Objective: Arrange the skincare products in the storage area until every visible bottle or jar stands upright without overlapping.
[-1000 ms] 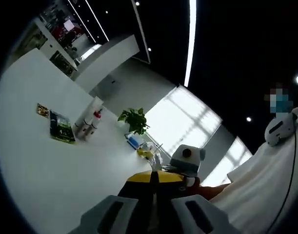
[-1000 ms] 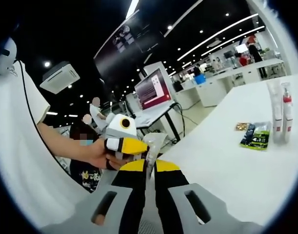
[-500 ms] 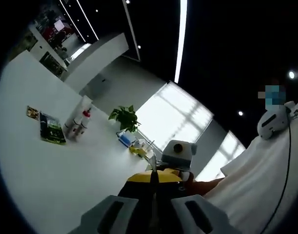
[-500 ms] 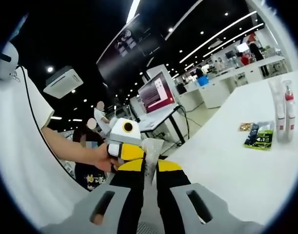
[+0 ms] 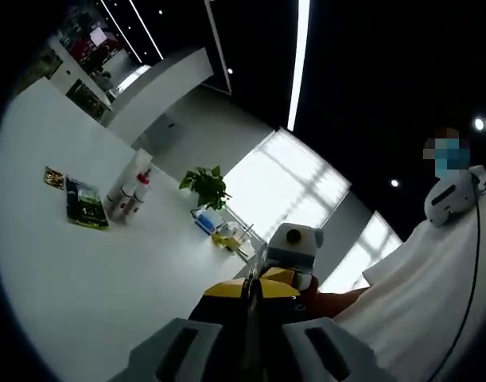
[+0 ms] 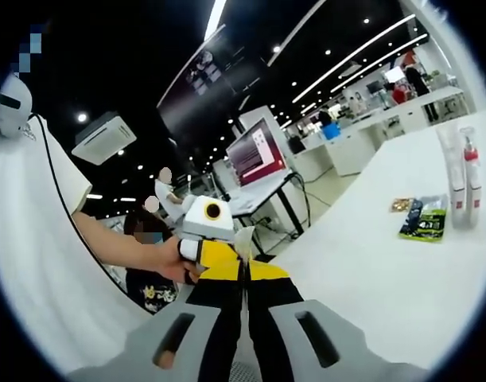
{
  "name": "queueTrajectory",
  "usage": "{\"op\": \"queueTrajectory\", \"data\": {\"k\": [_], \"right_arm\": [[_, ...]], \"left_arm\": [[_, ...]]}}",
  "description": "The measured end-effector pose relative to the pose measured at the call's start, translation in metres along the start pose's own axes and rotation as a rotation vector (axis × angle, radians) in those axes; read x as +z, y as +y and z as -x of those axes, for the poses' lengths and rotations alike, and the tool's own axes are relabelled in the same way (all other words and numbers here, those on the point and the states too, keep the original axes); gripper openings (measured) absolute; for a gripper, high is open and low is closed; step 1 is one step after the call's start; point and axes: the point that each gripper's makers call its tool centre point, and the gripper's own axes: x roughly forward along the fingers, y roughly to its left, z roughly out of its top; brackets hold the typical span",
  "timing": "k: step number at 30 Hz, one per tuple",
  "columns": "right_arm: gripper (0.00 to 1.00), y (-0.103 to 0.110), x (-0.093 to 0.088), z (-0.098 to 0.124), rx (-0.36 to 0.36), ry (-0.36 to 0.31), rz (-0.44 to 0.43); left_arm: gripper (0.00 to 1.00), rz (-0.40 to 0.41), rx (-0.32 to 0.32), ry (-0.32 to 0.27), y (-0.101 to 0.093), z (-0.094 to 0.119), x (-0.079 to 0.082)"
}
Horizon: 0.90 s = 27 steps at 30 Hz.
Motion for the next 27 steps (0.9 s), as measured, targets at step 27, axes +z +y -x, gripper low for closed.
{"op": "queueTrajectory", "data": {"k": [27], "right_arm": [[0.02,-0.004,0.010,0.004,-0.004,-0.054,-0.026]], "left_arm": [[0.01,0.024,0.046,0.049,0.008,0.003,-0.009]]}}
